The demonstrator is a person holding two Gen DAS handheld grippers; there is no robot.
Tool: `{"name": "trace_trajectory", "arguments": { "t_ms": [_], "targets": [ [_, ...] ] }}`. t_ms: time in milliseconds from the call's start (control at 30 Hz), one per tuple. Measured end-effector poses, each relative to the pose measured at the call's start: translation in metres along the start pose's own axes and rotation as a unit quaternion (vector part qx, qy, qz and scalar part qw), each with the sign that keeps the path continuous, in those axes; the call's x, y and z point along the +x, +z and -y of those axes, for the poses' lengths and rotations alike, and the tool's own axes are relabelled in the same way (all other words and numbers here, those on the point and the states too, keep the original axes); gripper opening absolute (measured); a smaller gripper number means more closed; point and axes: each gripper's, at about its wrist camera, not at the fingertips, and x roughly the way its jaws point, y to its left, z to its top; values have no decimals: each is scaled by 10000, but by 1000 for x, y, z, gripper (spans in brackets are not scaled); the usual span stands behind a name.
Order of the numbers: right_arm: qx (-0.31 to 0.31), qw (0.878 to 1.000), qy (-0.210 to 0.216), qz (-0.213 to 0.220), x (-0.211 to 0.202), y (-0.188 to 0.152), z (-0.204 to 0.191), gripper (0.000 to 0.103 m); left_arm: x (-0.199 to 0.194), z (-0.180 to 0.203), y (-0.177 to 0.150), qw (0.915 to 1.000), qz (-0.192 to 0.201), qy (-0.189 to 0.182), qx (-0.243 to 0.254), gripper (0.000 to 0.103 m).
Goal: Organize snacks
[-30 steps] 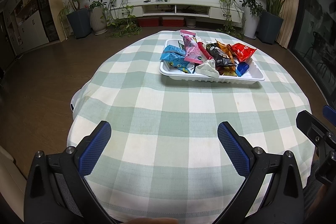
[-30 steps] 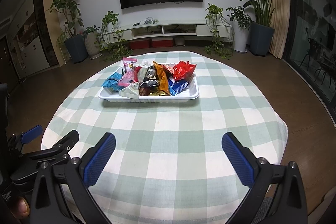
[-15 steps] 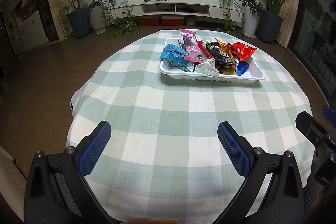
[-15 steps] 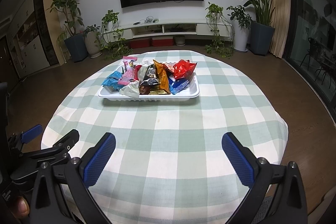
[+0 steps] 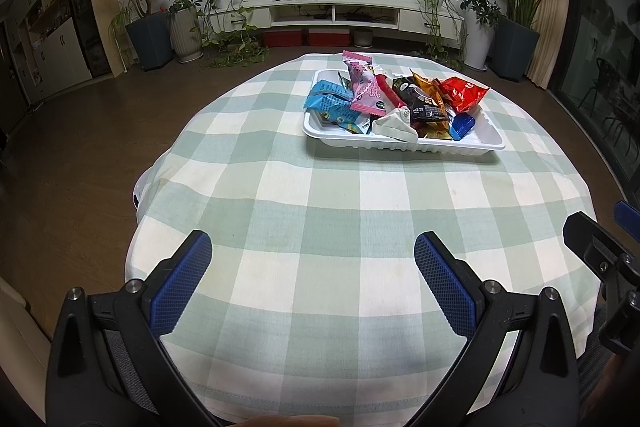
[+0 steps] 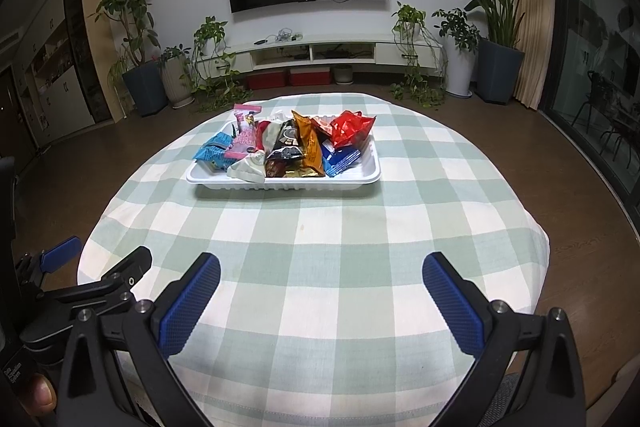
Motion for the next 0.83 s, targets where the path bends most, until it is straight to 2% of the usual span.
{"name": "trace_trajectory", "arguments": {
  "t_ms": [567,833],
  "targets": [
    [-15,10000,-3,-48,-3,1,-1,103,7,-3,-2,9998,-138,-107,-19,103],
    [-2,10000,-15,-88,-13,-9,2,103,6,-8,2,10000,-20,53,-30,103]
  ]
}}
